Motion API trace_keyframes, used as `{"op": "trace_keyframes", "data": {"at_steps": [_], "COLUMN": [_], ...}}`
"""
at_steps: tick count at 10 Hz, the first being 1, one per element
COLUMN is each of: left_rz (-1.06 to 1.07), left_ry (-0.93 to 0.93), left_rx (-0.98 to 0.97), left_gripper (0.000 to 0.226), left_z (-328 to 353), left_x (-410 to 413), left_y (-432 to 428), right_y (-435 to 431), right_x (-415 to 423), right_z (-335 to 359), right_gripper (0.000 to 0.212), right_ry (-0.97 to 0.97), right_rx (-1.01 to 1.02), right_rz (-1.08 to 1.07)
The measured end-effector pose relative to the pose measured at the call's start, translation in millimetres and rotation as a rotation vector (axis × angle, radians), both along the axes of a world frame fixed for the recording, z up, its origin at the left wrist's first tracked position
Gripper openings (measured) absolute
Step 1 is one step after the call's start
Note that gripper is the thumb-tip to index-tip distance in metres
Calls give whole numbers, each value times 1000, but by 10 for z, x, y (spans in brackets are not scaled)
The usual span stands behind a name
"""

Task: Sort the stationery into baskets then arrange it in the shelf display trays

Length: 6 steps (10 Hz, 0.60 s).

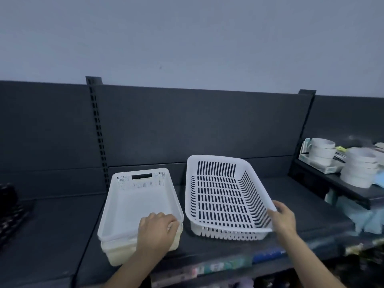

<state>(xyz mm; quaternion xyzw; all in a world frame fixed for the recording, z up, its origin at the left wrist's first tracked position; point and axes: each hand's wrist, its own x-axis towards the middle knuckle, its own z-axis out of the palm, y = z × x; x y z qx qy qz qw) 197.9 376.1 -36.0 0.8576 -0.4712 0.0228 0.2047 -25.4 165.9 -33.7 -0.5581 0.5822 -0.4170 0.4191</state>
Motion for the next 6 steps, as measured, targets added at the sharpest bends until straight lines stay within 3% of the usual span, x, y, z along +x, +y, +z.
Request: {"op": "trace_keyframes", "data": {"at_steps": [1,3,4,6], "left_rz": [50,157,205,252], "left_ry": [-5,21,51,37], "left_rx": [-14,-44,-48,-137], "left_gripper": [31,53,39,47], "left_z": [41,112,146,272], "left_x": [-88,-522,-776,-1053], "left_y": [-54,24,157,551], "right_y": [-94,-284,-302,-59], "right_x": [62,91,44,-95], "right_z": [-80,-152,-120,8], "right_gripper": [37,34,35,41], "right_ry": [25,-3,2,46], "right_rx": [-2,6,30,-45], "right_rz": [66,174,211,338]}}
